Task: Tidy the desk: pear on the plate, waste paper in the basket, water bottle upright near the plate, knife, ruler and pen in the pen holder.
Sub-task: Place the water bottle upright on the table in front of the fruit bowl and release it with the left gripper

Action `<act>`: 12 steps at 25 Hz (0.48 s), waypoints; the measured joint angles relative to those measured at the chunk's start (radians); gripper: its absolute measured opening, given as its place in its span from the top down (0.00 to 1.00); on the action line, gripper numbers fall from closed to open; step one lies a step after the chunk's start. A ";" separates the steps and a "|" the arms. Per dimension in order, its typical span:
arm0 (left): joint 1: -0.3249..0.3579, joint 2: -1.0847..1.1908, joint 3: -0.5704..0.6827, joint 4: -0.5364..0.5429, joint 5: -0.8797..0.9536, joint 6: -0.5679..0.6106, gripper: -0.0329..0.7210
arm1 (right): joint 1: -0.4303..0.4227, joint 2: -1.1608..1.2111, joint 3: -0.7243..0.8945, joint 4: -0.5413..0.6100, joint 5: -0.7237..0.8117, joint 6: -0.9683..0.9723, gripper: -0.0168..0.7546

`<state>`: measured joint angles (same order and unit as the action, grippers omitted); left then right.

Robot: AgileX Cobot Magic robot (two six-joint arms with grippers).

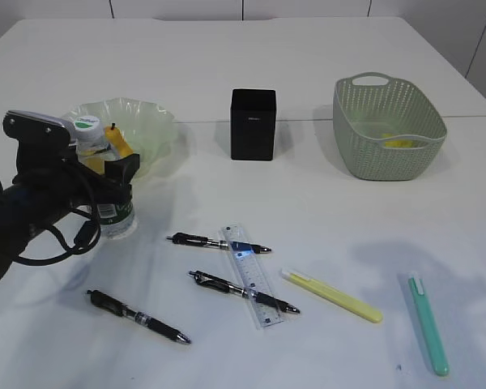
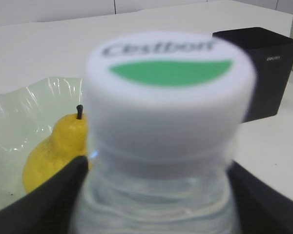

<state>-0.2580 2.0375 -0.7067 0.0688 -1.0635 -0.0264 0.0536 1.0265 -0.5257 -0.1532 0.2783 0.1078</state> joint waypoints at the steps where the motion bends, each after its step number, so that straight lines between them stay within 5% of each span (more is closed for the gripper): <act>1: 0.000 0.000 0.000 0.000 0.000 0.000 0.21 | 0.000 0.000 0.000 0.000 0.000 0.000 0.53; 12: -0.012 -0.021 0.000 -0.002 0.044 0.000 0.20 | 0.000 0.000 0.000 -0.007 0.000 0.000 0.53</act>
<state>-0.2700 2.0164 -0.7067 0.0665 -1.0196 -0.0264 0.0536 1.0265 -0.5257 -0.1602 0.2783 0.1078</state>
